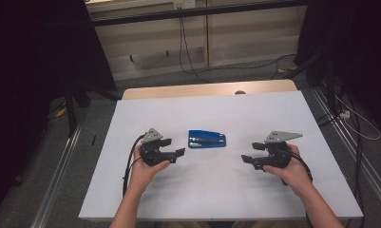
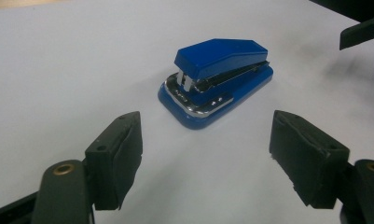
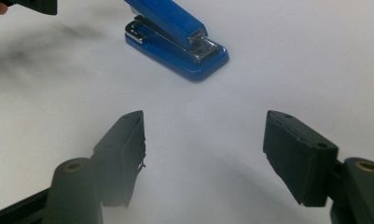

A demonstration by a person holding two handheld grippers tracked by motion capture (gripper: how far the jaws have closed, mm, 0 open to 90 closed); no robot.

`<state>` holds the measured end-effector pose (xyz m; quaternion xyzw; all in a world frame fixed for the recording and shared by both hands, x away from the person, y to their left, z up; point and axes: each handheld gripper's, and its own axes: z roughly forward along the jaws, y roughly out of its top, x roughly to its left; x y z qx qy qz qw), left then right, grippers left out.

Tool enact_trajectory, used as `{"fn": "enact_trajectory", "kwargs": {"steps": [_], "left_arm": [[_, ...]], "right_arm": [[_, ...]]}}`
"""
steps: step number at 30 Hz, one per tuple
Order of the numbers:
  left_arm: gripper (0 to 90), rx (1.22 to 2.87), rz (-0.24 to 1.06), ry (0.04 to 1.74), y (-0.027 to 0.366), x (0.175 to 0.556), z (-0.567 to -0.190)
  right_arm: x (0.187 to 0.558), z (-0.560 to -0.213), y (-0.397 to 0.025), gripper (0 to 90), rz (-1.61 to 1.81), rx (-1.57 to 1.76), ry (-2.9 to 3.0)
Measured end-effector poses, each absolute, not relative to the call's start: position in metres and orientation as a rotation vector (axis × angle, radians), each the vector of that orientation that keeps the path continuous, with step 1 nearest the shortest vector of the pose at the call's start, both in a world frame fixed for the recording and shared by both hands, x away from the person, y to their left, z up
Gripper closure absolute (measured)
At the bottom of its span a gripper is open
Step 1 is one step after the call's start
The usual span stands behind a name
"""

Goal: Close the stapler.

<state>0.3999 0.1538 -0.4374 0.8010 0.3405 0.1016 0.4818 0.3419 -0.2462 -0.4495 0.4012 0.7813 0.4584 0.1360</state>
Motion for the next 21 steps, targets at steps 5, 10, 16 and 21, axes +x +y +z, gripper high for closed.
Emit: {"fn": "enact_trajectory", "kwargs": {"steps": [5, 10, 16, 21], "left_arm": [[22.1, 1.951, 0.26, 0.801, 0.159, 0.39, -0.433], [20.0, 1.956, 0.273, 0.791, 0.165, 0.382, -0.431], [18.4, 1.958, 0.271, 0.789, 0.171, 0.375, -0.431], [16.5, 1.963, 0.276, 0.79, 0.174, 0.372, -0.432]], "right_arm": [[0.329, -0.448, -0.249, 26.0, 1.336, 1.14, 2.262], [0.319, -0.447, -0.253, 24.2, 1.335, 1.132, 2.26], [0.309, -0.448, -0.256, 21.6, 1.325, 1.114, 2.266], [0.3, -0.449, -0.259, 20.8, 1.317, 1.109, 2.252]]}}
